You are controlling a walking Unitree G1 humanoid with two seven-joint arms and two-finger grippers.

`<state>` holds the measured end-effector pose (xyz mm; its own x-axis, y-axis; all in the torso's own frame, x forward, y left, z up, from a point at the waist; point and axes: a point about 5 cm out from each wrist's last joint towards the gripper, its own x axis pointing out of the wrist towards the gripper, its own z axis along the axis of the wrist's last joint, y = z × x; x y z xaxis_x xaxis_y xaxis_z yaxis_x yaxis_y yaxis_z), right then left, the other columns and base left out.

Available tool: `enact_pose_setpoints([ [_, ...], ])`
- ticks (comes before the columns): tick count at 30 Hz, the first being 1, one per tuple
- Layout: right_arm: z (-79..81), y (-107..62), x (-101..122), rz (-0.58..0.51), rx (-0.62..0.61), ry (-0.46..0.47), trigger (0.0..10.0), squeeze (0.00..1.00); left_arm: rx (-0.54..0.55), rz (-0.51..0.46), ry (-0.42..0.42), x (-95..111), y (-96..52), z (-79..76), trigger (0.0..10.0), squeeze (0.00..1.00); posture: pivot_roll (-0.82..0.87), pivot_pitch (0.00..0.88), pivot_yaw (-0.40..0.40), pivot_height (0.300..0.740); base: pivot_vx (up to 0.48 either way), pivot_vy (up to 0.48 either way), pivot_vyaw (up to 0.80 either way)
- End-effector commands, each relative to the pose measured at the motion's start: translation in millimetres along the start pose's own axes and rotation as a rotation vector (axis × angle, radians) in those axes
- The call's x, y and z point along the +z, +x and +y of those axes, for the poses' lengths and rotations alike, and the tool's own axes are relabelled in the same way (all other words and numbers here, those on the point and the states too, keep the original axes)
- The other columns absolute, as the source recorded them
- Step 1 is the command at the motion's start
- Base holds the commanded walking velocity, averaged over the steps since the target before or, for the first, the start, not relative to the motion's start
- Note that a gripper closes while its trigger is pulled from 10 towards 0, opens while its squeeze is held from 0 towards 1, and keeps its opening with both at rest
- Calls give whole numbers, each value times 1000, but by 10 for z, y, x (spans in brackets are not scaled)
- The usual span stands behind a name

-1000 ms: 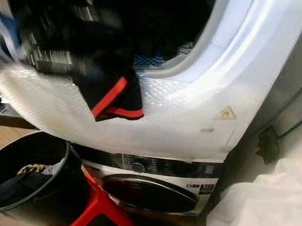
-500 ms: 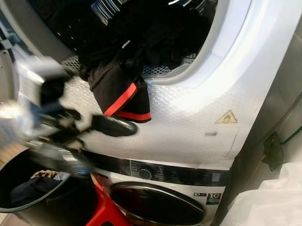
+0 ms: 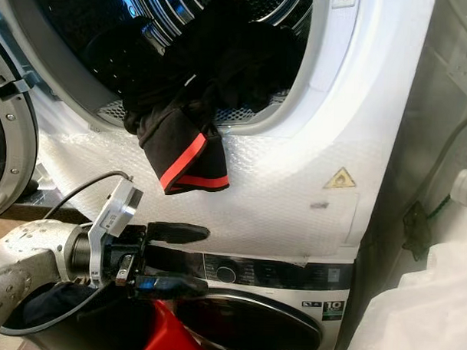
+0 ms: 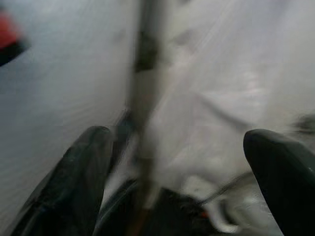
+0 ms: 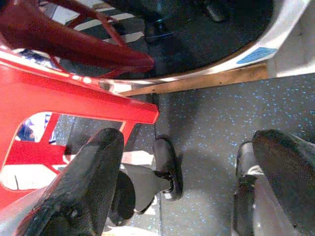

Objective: Clothes washing

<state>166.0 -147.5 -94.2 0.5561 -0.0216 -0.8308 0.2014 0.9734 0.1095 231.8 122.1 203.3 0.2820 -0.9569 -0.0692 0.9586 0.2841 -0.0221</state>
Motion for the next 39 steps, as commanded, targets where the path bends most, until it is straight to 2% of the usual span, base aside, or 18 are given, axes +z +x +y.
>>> enact_pose_setpoints([
  [1, 41, -2, -32, 16, 4, 8, 10000, 0, 236, 14, 89, -144, -91, 109, 10000, 0, 114, 0, 227, 740, 0, 0, 0],
  [3, 34, 2, -7, 9, 2, 10, 10000, 0, 333, 17, 125, -260, -132, 131, 10000, 0, 109, 0, 213, 740, 0, 0, 0],
  [4, 34, 2, -7, 9, 2, 10, 10000, 0, 333, 17, 125, -260, -132, 131, 10000, 0, 109, 0, 213, 740, 0, 0, 0],
  [6, 25, 7, 19, 3, 3, 4, 10000, 0, 422, -27, 138, -305, -150, 145, 10000, 0, 108, 0, 199, 740, 0, 0, 0],
  [10, 17, 12, 50, -3, 5, -7, 10000, 0, 497, -81, 178, -274, -141, 160, 10000, 0, 112, 0, 184, 740, 0, 0, 0],
  [12, 1, 21, 104, -16, 3, -12, 10000, 0, 588, -127, 230, -227, -143, 247, 10000, 0, 109, 0, 169, 740, 0, 0, 0],
  [15, -9, 24, 123, -20, 0, -13, 10000, 0, 598, -160, 241, -201, -101, 272, 10000, 0, 108, 0, 161, 740, 0, 0, 0],
  [18, -33, 23, 125, -21, -4, -11, 10000, 0, 657, -211, 295, -158, -55, 317, 10000, 0, 104, 0, 150, 740, 0, 0, 0],
  [19, -44, 21, 117, -18, -6, -12, 10000, 0, 666, -231, 289, -145, -46, 332, 10000, 0, 104, 0, 148, 740, 0, 0, 0],
  [22, -54, 19, 108, -16, -7, -13, 10000, 0, 670, -250, 276, -140, -33, 342, 10000, 0, 104, 0, 146, 740, 0, 0, 0],
  [26, -70, 13, 72, -6, -10, -21, 10000, 0, 581, -282, 234, -79, 91, 344, 10000, 0, 99, 0, 136, 740, 0, 0, 0],
  [29, -72, 12, 69, -5, -10, -21, 10000, 0, 570, -281, 240, -65, 110, 348, 10000, 0, 95, 0, 135, 740, 0, 0, 0],
  [34, -86, 8, 53, 0, -11, -21, 10000, 0, 506, -362, 222, 139, 183, 382, 10000, 0, 88, 0, 131, 740, 0, 0, 0],
  [39, -79, 9, 56, 0, -9, -27, 10000, 0, 507, -435, 201, 289, 211, 419, 10000, 0, 88, 0, 127, 740, 0, 0, 0],
])
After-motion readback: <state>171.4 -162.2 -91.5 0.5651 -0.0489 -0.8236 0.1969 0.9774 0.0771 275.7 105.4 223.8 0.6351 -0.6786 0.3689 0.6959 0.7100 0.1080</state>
